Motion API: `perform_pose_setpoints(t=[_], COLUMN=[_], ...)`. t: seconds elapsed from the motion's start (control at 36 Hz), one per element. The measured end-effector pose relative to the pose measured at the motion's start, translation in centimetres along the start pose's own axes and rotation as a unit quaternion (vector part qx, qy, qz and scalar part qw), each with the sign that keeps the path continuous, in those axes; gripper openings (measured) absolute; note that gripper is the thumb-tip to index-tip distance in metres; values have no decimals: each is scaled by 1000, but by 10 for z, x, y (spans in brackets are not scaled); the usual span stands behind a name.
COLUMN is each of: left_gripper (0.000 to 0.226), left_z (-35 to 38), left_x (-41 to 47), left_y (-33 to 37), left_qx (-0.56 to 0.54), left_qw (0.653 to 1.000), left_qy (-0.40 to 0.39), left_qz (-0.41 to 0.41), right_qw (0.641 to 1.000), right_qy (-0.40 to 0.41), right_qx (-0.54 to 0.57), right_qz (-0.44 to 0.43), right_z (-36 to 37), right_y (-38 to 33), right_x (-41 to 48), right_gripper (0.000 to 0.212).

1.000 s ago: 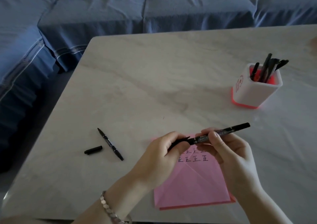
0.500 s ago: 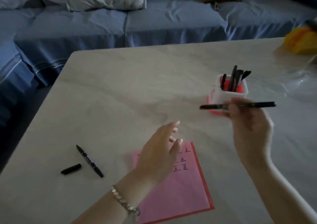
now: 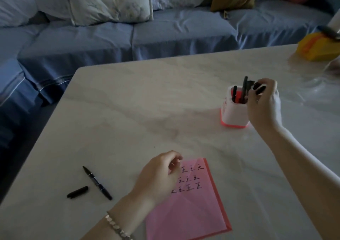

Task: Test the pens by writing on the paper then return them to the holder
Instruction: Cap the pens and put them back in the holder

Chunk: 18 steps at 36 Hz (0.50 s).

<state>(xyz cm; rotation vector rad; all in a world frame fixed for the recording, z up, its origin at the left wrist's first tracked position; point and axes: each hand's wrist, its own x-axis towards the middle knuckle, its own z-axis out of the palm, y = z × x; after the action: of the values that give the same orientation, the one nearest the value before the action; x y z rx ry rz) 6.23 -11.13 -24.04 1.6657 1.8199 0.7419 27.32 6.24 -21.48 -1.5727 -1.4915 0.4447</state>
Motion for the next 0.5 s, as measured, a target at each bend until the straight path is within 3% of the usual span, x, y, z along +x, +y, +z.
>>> perform_pose_setpoints(t=[0.11, 0.19, 0.28, 0.42, 0.5], left_gripper=[15, 14, 11, 12, 12], left_z=[-2, -2, -5, -17, -27], left_x=[-1, -2, -5, -13, -22], left_y=[-6, -12, -17, -35, -50], left_qx=[3, -1, -10, -23, -19], left_qw=[1000, 1000, 999, 999, 997], left_qy=[-1, -1, 2, 15, 55], left_qz=[-19, -26, -33, -36, -45], right_qw=[1000, 994, 984, 982, 976], right_qy=[-12, -44, -29, -13, -87], right_qx=[-14, -95, -158, -123, -75], right_qz=[-9, -35, -73, -144, -183], right_z=[0, 2, 2, 1, 13], right_y=[7, 13, 11, -13, -29], right_x=[0, -1, -5, -38, -71], right_gripper=[37, 27, 33, 33, 19])
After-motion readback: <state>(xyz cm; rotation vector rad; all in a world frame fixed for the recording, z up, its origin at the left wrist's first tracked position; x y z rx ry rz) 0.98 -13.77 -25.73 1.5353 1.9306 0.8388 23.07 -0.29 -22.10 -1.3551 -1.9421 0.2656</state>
